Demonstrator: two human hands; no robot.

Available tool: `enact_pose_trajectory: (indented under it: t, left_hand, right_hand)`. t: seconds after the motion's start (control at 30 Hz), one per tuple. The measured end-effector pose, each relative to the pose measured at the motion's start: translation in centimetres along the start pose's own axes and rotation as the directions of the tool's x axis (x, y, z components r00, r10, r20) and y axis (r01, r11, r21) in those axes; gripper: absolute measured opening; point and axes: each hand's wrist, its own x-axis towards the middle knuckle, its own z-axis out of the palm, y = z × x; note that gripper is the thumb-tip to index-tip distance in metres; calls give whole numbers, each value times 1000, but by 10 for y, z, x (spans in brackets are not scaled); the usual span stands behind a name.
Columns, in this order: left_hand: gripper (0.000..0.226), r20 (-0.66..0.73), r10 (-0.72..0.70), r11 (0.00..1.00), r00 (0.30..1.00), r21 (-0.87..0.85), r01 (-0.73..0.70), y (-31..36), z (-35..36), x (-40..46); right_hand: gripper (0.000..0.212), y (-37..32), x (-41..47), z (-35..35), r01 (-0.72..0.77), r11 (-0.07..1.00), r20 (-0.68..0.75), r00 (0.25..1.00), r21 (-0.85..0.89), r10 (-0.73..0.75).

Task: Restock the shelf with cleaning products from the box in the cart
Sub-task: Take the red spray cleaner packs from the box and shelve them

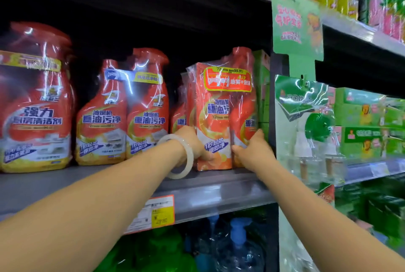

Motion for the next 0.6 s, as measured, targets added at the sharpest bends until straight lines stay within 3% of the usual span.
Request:
enact_pose_trajectory:
  t: [0.07, 0.2, 0.27, 0.6]
  left_hand:
    - [58, 7, -8, 998, 1000, 65, 7, 2, -2, 0]
    - [49, 68, -71, 989, 995, -121, 79, 1, -5, 1]
    - [47, 71, -88, 987, 994, -130, 97, -1, -5, 1]
    - [74, -64, -84, 991, 994, 102, 90, -3, -3, -10]
  right_hand:
    - [66, 1, -1, -1, -2, 1000, -1, 1000, 7, 2]
    - [62, 0, -4, -2, 3, 1000, 2, 1000, 15, -3]
    - [64, -1, -5, -2, 0, 1000, 6, 1000, 29, 0]
    - [68, 0, -20, 0, 105, 993, -37, 994, -44, -107]
